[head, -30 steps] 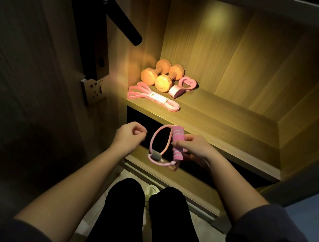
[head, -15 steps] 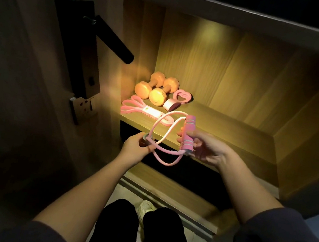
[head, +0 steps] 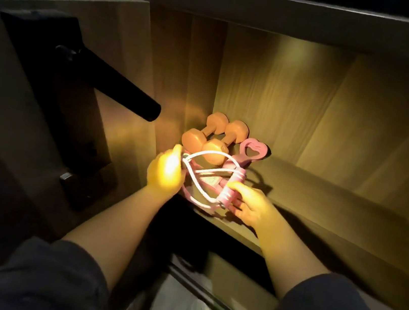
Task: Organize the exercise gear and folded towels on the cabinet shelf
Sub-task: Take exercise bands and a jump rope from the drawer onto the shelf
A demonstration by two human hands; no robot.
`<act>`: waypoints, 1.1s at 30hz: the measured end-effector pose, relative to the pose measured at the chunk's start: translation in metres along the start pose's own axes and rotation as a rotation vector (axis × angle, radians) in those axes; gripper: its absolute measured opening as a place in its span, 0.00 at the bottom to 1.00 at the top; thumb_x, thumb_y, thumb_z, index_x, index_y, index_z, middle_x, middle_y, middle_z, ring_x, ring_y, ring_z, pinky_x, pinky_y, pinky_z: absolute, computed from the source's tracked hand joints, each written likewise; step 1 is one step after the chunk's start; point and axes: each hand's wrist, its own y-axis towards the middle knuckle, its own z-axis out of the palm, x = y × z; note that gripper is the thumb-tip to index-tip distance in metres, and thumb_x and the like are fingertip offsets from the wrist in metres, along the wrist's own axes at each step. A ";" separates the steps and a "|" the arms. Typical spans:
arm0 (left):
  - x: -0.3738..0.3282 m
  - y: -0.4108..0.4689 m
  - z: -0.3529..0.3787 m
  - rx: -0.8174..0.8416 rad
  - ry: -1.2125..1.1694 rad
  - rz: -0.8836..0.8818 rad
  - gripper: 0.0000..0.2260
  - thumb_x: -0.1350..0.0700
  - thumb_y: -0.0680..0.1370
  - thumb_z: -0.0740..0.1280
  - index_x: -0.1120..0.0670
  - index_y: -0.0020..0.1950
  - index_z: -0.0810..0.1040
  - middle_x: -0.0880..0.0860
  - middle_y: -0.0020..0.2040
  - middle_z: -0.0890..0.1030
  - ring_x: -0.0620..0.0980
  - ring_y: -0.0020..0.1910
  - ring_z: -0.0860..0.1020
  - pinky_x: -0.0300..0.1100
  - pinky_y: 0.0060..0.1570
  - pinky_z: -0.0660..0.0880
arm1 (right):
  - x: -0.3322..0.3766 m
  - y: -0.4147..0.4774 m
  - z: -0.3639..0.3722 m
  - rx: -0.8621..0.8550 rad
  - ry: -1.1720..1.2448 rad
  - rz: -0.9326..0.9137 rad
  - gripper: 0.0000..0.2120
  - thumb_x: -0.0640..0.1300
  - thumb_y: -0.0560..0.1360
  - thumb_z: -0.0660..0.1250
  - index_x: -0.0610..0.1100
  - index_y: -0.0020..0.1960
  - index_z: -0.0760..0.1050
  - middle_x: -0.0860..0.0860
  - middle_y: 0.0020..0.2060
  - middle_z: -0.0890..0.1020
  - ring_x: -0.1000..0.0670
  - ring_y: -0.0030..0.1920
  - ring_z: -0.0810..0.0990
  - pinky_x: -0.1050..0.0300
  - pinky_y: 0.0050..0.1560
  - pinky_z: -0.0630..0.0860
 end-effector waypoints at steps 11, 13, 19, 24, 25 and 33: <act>0.006 0.036 0.034 0.095 -0.006 -0.210 0.13 0.56 0.81 0.63 0.54 0.65 0.69 0.57 0.55 0.77 0.56 0.49 0.80 0.48 0.52 0.79 | 0.011 0.065 0.028 -0.009 -0.079 0.050 0.20 0.37 0.75 0.70 0.37 0.66 0.72 0.40 0.52 0.82 0.42 0.51 0.83 0.48 0.49 0.80; 0.009 0.031 0.038 0.111 -0.175 -0.254 0.16 0.54 0.82 0.61 0.51 0.70 0.66 0.56 0.61 0.75 0.55 0.54 0.78 0.48 0.56 0.76 | 0.009 0.067 0.027 -0.032 -0.076 0.052 0.22 0.36 0.74 0.70 0.36 0.67 0.71 0.38 0.54 0.82 0.41 0.53 0.82 0.47 0.52 0.80; 0.016 0.002 0.041 0.067 -0.322 -0.101 0.23 0.48 0.84 0.58 0.47 0.78 0.58 0.52 0.80 0.56 0.55 0.76 0.60 0.48 0.72 0.61 | 0.012 0.066 0.036 -0.012 -0.087 0.035 0.21 0.35 0.74 0.71 0.37 0.66 0.72 0.40 0.51 0.83 0.43 0.49 0.84 0.49 0.44 0.81; 0.021 0.006 0.033 0.021 -0.321 0.010 0.26 0.50 0.83 0.60 0.45 0.79 0.55 0.51 0.81 0.47 0.53 0.77 0.59 0.39 0.69 0.60 | 0.017 0.066 0.046 -0.001 -0.075 0.024 0.22 0.36 0.75 0.70 0.37 0.67 0.71 0.40 0.50 0.83 0.45 0.44 0.84 0.52 0.36 0.81; 0.020 0.007 0.032 0.028 -0.246 0.050 0.27 0.51 0.82 0.63 0.48 0.79 0.57 0.53 0.81 0.49 0.54 0.76 0.61 0.41 0.70 0.62 | 0.016 0.067 0.046 -0.013 -0.084 0.028 0.22 0.36 0.75 0.70 0.37 0.67 0.71 0.40 0.51 0.83 0.45 0.44 0.84 0.52 0.35 0.80; 0.031 0.001 0.032 0.342 0.379 0.391 0.34 0.44 0.74 0.67 0.49 0.78 0.59 0.53 0.81 0.49 0.57 0.78 0.55 0.58 0.74 0.60 | 0.010 0.066 0.029 -0.119 -0.078 0.036 0.15 0.37 0.75 0.69 0.38 0.61 0.74 0.42 0.44 0.83 0.47 0.39 0.83 0.54 0.32 0.80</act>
